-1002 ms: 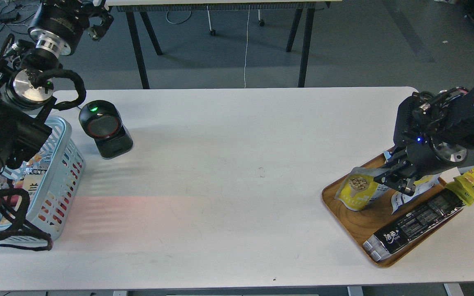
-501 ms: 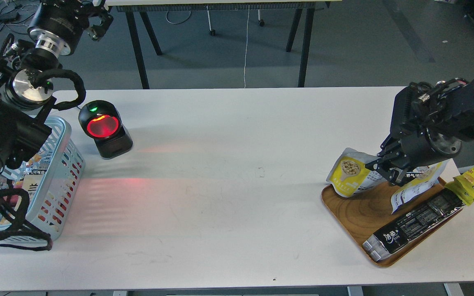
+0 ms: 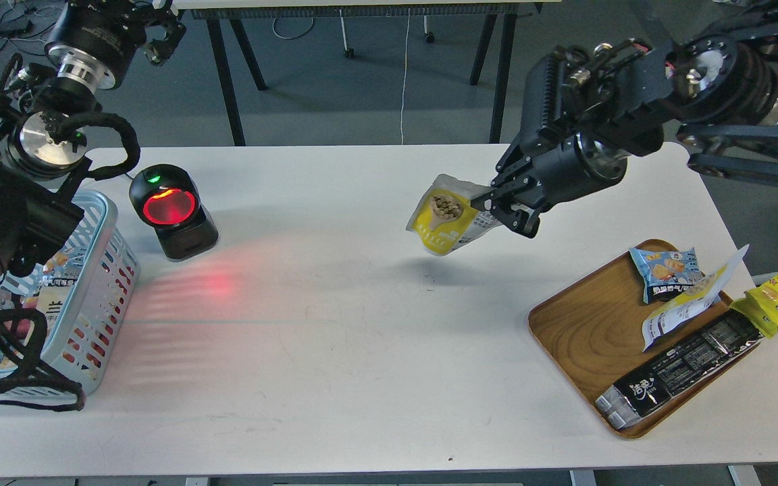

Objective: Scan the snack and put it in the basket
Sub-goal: 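Lift the yellow snack bag and carry it toward the barcode scanner, then set the yellow bag down on the table and open the right gripper, then retract the right arm and reach the left gripper toward the bag, then grasp the yellow snack bag with the left gripper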

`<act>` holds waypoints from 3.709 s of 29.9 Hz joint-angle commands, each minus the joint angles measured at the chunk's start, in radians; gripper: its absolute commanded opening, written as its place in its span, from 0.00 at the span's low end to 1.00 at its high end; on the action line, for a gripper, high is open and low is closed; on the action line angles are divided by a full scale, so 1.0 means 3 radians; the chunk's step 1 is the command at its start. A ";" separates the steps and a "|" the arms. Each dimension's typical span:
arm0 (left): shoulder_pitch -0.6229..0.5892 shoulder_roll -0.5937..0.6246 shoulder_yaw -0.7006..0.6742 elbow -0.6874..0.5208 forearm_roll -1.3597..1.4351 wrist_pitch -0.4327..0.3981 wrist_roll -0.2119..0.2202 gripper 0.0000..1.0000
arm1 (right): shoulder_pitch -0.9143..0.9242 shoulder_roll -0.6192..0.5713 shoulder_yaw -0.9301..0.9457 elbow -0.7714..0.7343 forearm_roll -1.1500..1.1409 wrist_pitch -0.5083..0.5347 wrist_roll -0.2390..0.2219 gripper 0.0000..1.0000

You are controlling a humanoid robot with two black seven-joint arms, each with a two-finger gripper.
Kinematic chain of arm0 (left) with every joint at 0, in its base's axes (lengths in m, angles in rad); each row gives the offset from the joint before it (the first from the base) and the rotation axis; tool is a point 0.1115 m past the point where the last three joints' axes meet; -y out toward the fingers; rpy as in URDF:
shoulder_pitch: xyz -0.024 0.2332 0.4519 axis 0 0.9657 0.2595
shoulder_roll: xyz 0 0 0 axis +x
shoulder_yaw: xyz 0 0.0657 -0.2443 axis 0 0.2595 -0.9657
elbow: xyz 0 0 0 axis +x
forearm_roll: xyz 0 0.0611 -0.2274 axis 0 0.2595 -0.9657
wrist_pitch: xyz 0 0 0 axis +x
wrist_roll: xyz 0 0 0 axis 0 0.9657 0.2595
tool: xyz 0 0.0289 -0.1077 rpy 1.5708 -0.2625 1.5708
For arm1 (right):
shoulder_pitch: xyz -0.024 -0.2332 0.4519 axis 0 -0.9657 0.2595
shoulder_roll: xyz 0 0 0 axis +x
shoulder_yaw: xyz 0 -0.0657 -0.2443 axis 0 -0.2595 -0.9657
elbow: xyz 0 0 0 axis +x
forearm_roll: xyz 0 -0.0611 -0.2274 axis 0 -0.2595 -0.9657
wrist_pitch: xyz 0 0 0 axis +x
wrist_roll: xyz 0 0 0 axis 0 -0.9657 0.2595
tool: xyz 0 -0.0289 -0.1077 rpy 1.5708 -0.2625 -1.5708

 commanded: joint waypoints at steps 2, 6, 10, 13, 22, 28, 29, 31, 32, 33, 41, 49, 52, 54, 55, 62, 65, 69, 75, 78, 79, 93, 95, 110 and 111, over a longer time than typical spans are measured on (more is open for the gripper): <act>-0.0031 0.0020 -0.0005 0.0001 0.0000 0.0000 -0.0005 1.00 | -0.0042 0.0280 0.0060 -0.0065 0.0127 -0.0092 0.0000 0.00; -0.0057 0.0009 -0.0005 0.0001 0.0000 0.0000 -0.0005 1.00 | -0.0083 0.0474 0.0085 -0.0136 0.0158 -0.0184 0.0000 0.00; -0.0072 0.0009 0.0001 0.0001 0.0000 0.0000 -0.0005 1.00 | -0.0241 0.0699 0.0085 -0.0274 0.0163 -0.0296 0.0000 0.00; -0.0072 0.0009 0.0001 0.0001 0.0000 0.0000 -0.0005 1.00 | -0.0348 0.0852 0.0085 -0.0448 0.0163 -0.0368 0.0000 0.00; -0.0062 0.0014 0.0001 0.0001 0.0000 0.0000 -0.0005 1.00 | -0.0507 0.1149 0.0126 -0.0653 0.0163 -0.0471 0.0000 0.00; -0.0062 0.0009 0.0001 0.0001 0.0000 0.0000 -0.0005 1.00 | -0.0522 0.1211 0.0106 -0.0653 0.0163 -0.0466 0.0000 0.00; -0.0062 0.0009 0.0001 0.0001 0.0000 0.0000 -0.0005 1.00 | -0.0527 0.1221 0.0101 -0.0653 0.0163 -0.0466 0.0000 0.00; -0.0067 0.0009 0.0001 0.0001 -0.0005 0.0000 -0.0005 1.00 | -0.0548 0.1257 0.0091 -0.0658 0.0158 -0.0466 0.0000 0.00; -0.0067 0.0009 0.0001 0.0001 -0.0005 0.0000 -0.0005 1.00 | -0.0563 0.1277 0.0091 -0.0668 0.0158 -0.0466 0.0000 0.00; -0.0062 0.0009 0.0001 0.0001 -0.0005 0.0000 -0.0005 1.00 | -0.0573 0.1292 0.0085 -0.0678 0.0158 -0.0466 0.0000 0.00; -0.0047 0.0020 0.0001 0.0001 -0.0005 0.0000 -0.0005 1.00 | -0.0568 0.1349 0.0085 -0.0684 0.0158 -0.0455 0.0000 0.06; -0.0047 0.0055 -0.0040 0.0001 -0.0021 0.0000 -0.0082 1.00 | -0.0533 0.1308 0.0091 -0.0673 0.0163 -0.0445 0.0000 0.25; -0.0052 0.0066 -0.0045 -0.0005 -0.0021 0.0000 -0.0082 1.00 | -0.0487 0.1221 0.0147 -0.0663 0.0193 -0.0450 0.0000 0.30; -0.0062 0.0086 -0.0045 -0.0010 -0.0021 0.0000 -0.0082 1.00 | -0.0390 0.1068 0.0264 -0.0658 0.0356 -0.0450 0.0000 0.38; -0.0067 0.0116 -0.0035 -0.0020 -0.0016 0.0000 -0.0067 1.00 | -0.0364 0.0966 0.0350 -0.0653 0.0489 -0.0440 0.0000 0.42; -0.0123 0.0306 0.0026 -0.0091 0.0193 0.0000 0.0158 0.97 | -0.0328 0.0195 0.0667 -0.0434 0.0980 -0.0343 0.0000 0.87; -0.0220 0.0392 0.0184 -0.0173 0.0561 0.0000 0.0204 0.97 | -0.0491 -0.0148 0.0913 -0.0291 0.1358 -0.0343 0.0000 0.95; -0.0297 0.0643 0.0374 -0.0561 0.1103 0.0000 0.0174 0.95 | -0.0742 -0.0604 0.1163 -0.0274 0.1772 -0.0343 0.0000 0.96; -0.0292 0.1072 0.0389 -0.1343 0.1972 0.0000 0.0179 0.94 | -0.1319 -0.0901 0.1568 -0.0300 0.2631 -0.0343 0.0000 0.96; -0.0272 0.1262 0.0389 -0.1823 0.2391 0.0000 0.0179 0.89 | -0.1539 -0.0988 0.1762 -0.0463 0.2994 -0.0343 0.0000 0.96; -0.0267 0.1318 0.0389 -0.2007 0.2540 0.0000 0.0179 0.87 | -0.1621 -0.0983 0.1813 -0.0530 0.3158 -0.0343 0.0000 0.96; 0.0101 0.1446 0.0491 -0.4069 0.5024 0.0000 0.0194 0.81 | -0.2311 -0.0431 0.2549 -0.2282 0.5785 0.0428 0.0000 0.97; 0.0132 0.1405 0.0563 -0.4217 0.5428 0.0000 0.0194 0.81 | -0.2439 -0.0344 0.2672 -0.2594 0.6159 0.0684 0.0000 0.97; 0.0260 0.1068 0.1284 -0.4499 0.7147 0.0000 0.0199 0.77 | -0.3094 -0.0083 0.3368 -0.2857 0.6406 0.1033 -0.0064 0.98; 0.0265 0.1042 0.1314 -0.4499 0.7244 0.0000 0.0194 0.76 | -0.3094 -0.0083 0.3368 -0.2847 0.6406 0.1033 -0.0069 0.98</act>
